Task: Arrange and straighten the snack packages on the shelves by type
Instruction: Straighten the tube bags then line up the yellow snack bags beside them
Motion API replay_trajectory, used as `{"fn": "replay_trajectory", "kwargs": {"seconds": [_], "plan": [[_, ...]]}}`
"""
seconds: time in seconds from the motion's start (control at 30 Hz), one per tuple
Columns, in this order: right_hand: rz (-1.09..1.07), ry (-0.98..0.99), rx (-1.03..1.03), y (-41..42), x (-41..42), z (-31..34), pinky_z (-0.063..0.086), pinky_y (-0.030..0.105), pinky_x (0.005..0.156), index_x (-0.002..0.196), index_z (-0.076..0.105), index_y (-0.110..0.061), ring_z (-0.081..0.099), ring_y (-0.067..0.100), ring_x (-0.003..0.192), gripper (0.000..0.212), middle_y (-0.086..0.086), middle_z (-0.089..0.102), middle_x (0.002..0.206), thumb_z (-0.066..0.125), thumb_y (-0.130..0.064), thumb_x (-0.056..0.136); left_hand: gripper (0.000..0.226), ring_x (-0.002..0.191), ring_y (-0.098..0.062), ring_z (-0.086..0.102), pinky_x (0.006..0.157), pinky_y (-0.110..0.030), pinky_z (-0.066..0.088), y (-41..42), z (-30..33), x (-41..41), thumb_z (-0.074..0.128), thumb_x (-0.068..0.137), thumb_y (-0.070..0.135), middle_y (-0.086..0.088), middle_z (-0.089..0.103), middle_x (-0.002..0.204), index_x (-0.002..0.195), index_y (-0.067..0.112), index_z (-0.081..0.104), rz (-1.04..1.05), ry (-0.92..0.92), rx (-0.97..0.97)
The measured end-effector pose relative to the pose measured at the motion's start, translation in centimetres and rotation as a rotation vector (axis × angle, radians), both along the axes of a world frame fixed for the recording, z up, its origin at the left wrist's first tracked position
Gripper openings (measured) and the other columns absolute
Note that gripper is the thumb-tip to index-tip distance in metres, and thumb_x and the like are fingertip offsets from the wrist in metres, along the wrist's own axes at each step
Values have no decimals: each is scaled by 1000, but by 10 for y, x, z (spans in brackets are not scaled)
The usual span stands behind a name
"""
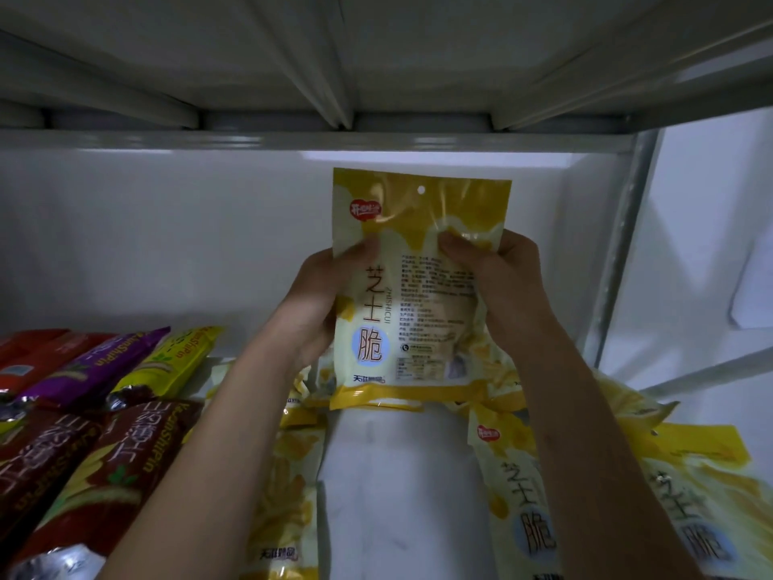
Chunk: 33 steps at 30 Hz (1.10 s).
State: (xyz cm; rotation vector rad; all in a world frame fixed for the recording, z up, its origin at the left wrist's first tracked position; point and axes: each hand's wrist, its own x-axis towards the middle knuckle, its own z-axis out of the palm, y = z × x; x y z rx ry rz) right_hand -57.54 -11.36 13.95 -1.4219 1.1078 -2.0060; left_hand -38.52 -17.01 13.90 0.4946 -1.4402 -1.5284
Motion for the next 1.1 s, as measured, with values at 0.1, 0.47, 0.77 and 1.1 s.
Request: {"fn": "replay_trajectory", "kwargs": {"seconds": [0.1, 0.47, 0.77, 1.1], "plan": [[62, 25, 30, 5, -1, 4, 59, 47, 97, 105, 79, -9, 77, 25, 103, 13, 8, 81, 106, 75, -13, 93, 22, 92, -31, 79, 72, -40, 65, -1, 2, -4, 64, 101, 26, -16, 80, 104, 110, 8, 72, 136, 49, 2], [-63, 168, 195, 3, -4, 1, 63, 37, 73, 97, 82, -18, 79, 14, 86, 8, -3, 82, 91, 80, -23, 92, 56, 89, -4, 67, 74, -21, 55, -12, -8, -13, 89, 82, 31, 0, 64, 113, 124, 24, 53, 824, -20, -373], [-91, 128, 183, -1, 8, -1, 66, 41, 74, 101, 81, -17, 79, 20, 87, 39, 4, 81, 93, 64, -52, 100, 63, 112, -9, 63, 97, -38, 55, 9, -16, -29, 56, 76, 76, 14, 62, 122, 121, 35, 69, 537, -589, -697], [-70, 238, 191, -14, -2, -11, 56, 25, 80, 111, 77, -17, 74, 15, 102, 23, 0, 76, 111, 70, -3, 94, 27, 96, -12, 77, 92, -36, 61, -5, -12, -13, 70, 93, 7, 3, 81, 105, 117, 19, 76, 265, -400, -372]]}}
